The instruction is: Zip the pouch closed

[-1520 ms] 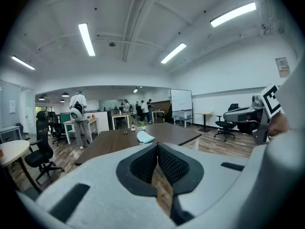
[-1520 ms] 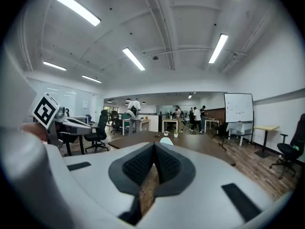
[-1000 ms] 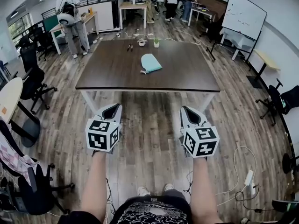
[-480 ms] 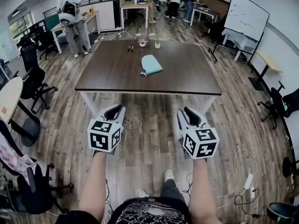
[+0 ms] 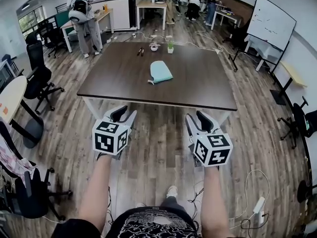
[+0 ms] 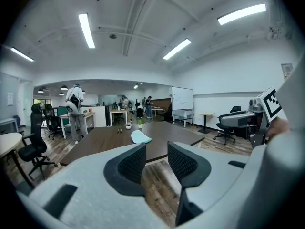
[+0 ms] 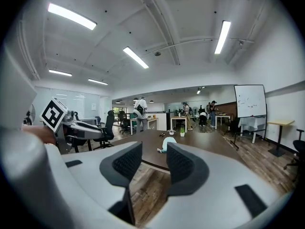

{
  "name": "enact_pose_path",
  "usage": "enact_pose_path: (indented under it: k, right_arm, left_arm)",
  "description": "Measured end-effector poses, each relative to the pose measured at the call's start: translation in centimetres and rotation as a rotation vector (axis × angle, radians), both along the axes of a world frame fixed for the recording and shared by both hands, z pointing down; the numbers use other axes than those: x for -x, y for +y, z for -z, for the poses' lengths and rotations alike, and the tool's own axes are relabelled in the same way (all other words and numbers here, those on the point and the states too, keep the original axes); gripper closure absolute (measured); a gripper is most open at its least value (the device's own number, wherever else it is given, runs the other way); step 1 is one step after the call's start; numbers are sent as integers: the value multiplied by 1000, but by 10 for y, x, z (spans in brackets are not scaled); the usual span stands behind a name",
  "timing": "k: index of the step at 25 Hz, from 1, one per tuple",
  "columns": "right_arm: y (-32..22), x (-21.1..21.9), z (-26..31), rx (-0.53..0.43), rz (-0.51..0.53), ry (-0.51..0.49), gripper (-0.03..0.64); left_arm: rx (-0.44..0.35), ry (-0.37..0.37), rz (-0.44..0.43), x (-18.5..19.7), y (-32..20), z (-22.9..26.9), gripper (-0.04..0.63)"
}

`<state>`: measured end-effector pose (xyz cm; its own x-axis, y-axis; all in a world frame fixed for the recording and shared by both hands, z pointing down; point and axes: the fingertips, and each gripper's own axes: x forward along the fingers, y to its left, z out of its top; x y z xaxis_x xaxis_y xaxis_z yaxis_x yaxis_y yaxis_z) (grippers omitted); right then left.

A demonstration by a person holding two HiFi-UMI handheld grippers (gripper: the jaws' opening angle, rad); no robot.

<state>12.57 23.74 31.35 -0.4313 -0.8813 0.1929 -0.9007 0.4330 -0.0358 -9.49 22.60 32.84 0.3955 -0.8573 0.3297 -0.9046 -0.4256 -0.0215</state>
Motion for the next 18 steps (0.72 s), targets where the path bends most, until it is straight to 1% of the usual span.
enact_pose_path:
  k: [8, 18]
  right_arm:
    - [-50, -37, 2, 17, 69, 0, 408]
    - [-91, -74, -2, 26, 130, -3, 370]
  left_arm:
    - [10, 22, 61, -27, -42, 4, 410]
    - [3, -10, 125, -53, -73, 10, 376]
